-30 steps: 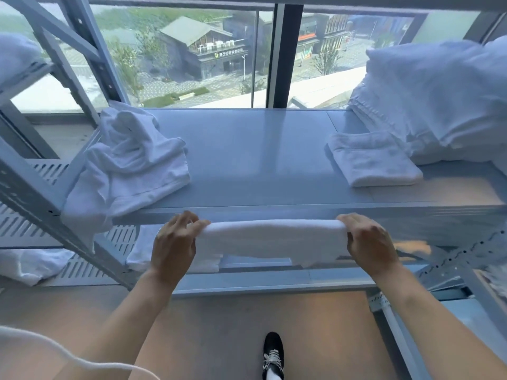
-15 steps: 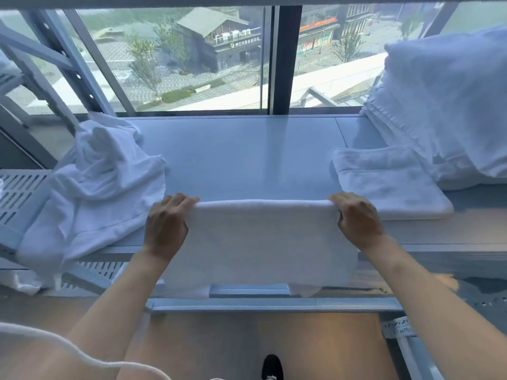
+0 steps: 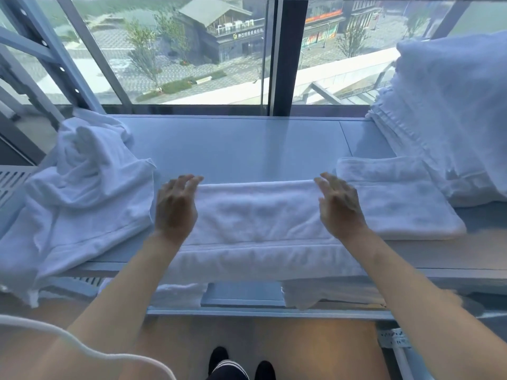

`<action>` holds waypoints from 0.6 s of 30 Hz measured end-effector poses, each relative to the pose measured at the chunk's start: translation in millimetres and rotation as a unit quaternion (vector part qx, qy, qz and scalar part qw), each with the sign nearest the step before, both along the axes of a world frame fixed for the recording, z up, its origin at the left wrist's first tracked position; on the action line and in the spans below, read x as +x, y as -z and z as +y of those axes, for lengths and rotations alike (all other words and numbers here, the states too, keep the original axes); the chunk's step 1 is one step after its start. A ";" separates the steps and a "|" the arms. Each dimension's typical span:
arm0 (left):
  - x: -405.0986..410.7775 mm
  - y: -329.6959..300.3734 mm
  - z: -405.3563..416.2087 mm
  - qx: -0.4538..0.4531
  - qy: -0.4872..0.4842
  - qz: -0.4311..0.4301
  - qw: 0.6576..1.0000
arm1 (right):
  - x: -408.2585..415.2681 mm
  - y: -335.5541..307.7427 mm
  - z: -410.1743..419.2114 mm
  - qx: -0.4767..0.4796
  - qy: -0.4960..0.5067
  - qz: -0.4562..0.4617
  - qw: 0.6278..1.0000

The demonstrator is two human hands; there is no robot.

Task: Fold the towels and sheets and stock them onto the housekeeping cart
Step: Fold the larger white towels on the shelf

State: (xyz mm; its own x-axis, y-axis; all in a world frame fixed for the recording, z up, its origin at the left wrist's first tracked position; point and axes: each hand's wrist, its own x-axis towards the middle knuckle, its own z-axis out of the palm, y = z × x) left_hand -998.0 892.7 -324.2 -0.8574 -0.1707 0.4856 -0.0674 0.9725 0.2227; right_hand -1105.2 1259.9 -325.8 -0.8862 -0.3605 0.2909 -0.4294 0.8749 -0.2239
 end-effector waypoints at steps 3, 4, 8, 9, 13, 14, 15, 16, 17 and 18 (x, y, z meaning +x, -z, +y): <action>11.3 16.8 42.6 0.051 0.127 -0.082 0.987 | 29.8 21.2 -24.3 -0.020 -0.078 -0.068 0.994; 17.1 24.8 54.8 0.055 0.148 -0.118 0.980 | 39.7 28.5 -31.8 -0.014 -0.093 -0.098 0.991; 33.5 55.8 65.5 -0.010 0.132 -0.239 0.962 | 54.0 50.2 -45.4 0.026 -0.095 -0.130 0.987; 33.3 59.6 61.1 -0.009 0.133 -0.237 0.962 | 51.8 51.3 -46.7 0.023 -0.093 -0.128 0.987; 17.6 54.1 48.6 -0.014 0.138 -0.246 0.959 | 38.8 48.6 -58.7 0.019 -0.081 -0.140 0.987; 13.8 50.9 48.8 -0.021 0.135 -0.255 0.957 | 38.1 46.3 -62.5 0.021 -0.075 -0.143 0.987; 12.4 47.4 51.1 -0.025 0.130 -0.258 0.957 | 39.6 43.7 -65.2 0.023 -0.070 -0.143 0.987; 14.7 43.9 55.9 -0.023 0.125 -0.251 0.959 | 43.7 40.9 -66.4 0.022 -0.070 -0.139 0.988; 20.8 40.7 62.3 -0.018 0.128 -0.233 0.964 | 50.2 38.3 -66.2 0.018 -0.079 -0.130 0.988; 30.3 38.9 69.6 -0.013 0.141 -0.207 0.968 | 59.6 36.6 -65.1 0.012 -0.102 -0.120 0.987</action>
State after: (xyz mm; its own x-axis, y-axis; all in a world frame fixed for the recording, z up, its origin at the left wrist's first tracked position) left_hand -967.7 962.3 -363.1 -0.9902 0.1051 0.0917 0.1223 0.9702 0.2092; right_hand -1045.6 1194.8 -362.4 -0.8369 -0.5429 0.0700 -0.5341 0.7819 -0.3215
